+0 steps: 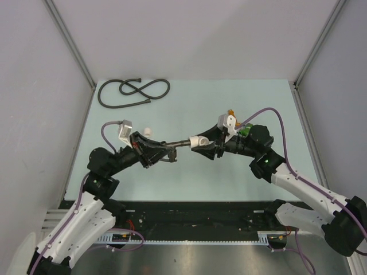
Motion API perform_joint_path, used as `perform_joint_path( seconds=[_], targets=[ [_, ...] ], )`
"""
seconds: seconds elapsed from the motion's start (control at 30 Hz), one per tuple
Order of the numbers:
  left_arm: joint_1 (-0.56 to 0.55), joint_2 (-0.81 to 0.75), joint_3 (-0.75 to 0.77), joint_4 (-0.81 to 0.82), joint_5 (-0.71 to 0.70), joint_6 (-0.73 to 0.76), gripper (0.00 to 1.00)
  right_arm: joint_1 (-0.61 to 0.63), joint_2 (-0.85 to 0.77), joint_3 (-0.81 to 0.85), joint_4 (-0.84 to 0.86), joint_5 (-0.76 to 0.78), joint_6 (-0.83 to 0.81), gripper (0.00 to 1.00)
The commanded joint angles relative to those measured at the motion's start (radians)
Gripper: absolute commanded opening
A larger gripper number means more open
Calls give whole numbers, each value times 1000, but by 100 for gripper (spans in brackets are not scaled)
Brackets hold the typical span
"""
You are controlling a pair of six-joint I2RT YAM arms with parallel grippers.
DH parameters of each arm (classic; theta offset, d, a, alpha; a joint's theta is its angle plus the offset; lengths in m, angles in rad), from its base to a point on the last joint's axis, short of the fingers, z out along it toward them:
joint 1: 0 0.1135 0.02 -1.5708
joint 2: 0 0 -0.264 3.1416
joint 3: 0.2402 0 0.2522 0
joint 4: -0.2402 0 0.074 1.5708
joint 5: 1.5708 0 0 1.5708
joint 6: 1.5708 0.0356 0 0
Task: Install the water faucets
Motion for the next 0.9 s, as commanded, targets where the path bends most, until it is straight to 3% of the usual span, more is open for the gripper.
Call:
perform_joint_path(
  seconds=[0.0,0.13,0.27,0.5,0.63,0.73,0.87],
  targets=[
    [1,-81,67,25,44,418,1,-40,33,23,200,-139,387,0],
    [1,-132,73,0,135,672,1,-57,73,40,243,-183,583,0],
    [-1,-161,79,-44,314,932,5,-64,127,43,317,-231,765,0],
    [-7,-239,61,-190,405,1253,6,-78,249,47,451,-310,1055,0],
    [-8,-241,64,-198,414,1261,5,-83,277,52,464,-323,1111,0],
    [-10,-235,65,-156,341,1104,3,-97,271,57,456,-324,1089,12],
    [-8,-247,27,-49,295,909,0,-107,237,81,360,-297,1013,0]
  ],
)
